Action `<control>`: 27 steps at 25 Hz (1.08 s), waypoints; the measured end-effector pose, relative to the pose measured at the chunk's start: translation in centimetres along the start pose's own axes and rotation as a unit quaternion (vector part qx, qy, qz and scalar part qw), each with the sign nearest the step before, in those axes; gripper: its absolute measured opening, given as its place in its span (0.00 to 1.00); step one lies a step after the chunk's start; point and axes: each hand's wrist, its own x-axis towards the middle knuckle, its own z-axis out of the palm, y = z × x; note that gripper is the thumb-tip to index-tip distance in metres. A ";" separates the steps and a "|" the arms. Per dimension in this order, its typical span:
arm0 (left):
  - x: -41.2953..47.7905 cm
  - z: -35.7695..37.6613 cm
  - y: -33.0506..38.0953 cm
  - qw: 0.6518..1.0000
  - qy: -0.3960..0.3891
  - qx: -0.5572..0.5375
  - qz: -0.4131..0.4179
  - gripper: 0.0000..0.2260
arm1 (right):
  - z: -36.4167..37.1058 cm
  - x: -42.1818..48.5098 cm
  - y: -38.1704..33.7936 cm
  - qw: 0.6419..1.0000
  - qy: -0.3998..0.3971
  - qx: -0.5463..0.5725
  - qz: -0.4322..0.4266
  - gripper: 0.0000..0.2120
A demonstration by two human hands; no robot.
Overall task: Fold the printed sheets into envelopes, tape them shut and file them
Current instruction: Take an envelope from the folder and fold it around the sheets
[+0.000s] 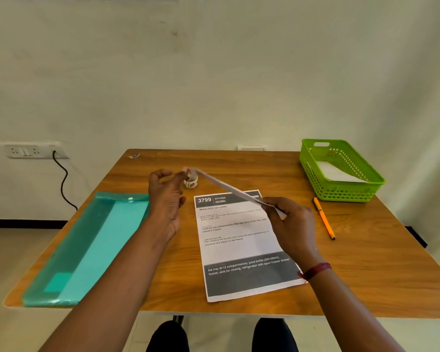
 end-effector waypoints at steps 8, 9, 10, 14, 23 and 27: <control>1.6 -3.5 -3.3 0.981 -0.028 0.117 -0.152 0.09 | 1.9 -2.8 2.8 0.989 -0.027 -0.110 -0.098 0.12; 1.7 -3.6 -3.9 0.977 -0.012 0.146 -0.154 0.11 | 2.2 -3.1 3.2 0.988 -0.032 -0.113 -0.102 0.13; 1.7 -3.7 -4.5 0.974 0.000 0.165 -0.153 0.12 | 2.4 -3.5 3.5 0.987 -0.041 -0.118 -0.105 0.13; 1.2 -4.0 -7.2 0.953 -0.011 0.296 -0.065 0.09 | 3.2 -4.8 4.4 0.981 -0.107 -0.144 -0.077 0.14; -1.5 -3.3 -11.7 0.663 -0.130 0.680 0.284 0.14 | 3.1 -4.5 4.9 0.935 -0.290 -0.202 -0.016 0.28; -2.1 -3.0 -12.6 0.596 -0.152 0.746 0.254 0.24 | 3.9 -4.4 5.2 0.913 -0.340 -0.224 0.012 0.34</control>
